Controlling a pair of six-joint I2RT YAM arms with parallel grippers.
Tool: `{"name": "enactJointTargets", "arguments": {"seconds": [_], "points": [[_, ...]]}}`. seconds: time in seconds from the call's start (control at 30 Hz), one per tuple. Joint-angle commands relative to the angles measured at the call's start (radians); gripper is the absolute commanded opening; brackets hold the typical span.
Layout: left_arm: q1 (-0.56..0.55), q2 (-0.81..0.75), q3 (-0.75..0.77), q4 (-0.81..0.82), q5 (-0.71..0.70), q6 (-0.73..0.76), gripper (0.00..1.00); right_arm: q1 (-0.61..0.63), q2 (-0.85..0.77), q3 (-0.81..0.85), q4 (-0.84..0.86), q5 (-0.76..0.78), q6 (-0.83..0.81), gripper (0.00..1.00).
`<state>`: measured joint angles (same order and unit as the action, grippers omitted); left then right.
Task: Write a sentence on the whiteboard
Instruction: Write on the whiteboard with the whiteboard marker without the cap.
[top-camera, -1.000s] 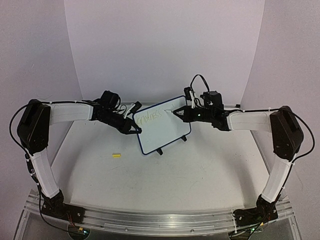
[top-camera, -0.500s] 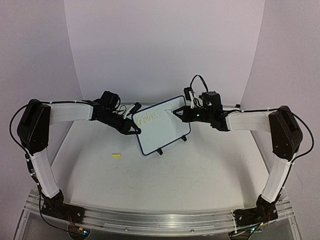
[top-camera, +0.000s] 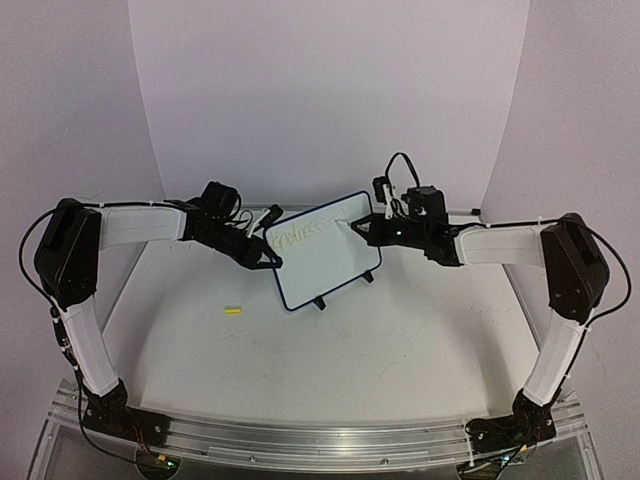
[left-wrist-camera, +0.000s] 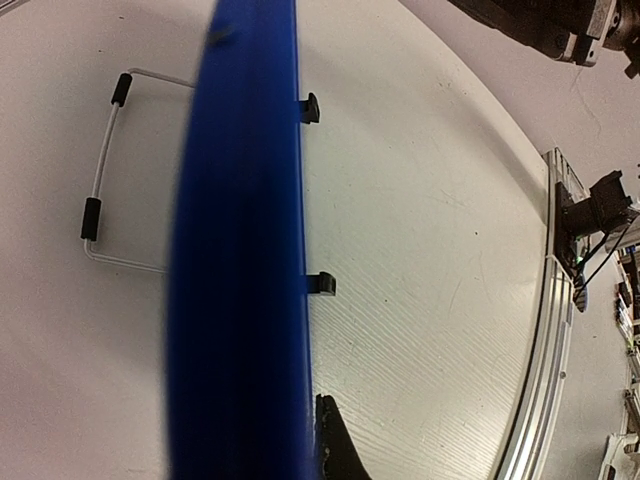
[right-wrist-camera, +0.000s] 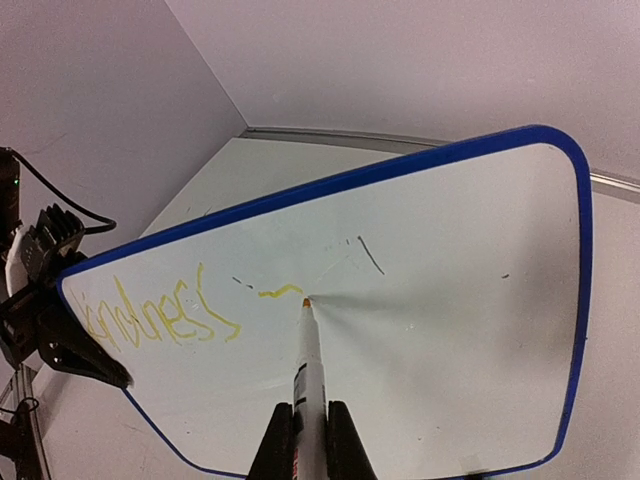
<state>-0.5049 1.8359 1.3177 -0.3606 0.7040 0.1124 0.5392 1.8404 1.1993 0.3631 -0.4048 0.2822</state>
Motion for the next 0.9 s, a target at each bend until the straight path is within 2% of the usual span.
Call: {"name": "enactJointTargets", "arguments": {"seconds": [0.0,0.37,0.87], "points": [[-0.017,0.002,0.040,-0.057,0.039,0.037,0.00,-0.001,-0.094,-0.036,0.060,-0.009,0.015,0.00],[-0.017,-0.003,0.040,-0.057,0.035,0.037,0.00,0.015,-0.061,0.038,0.034,-0.052,0.005,0.00],[-0.017,-0.005,0.041,-0.055,0.040,0.034,0.00,0.021,0.009,0.077,0.022,-0.005,0.016,0.00]]}}
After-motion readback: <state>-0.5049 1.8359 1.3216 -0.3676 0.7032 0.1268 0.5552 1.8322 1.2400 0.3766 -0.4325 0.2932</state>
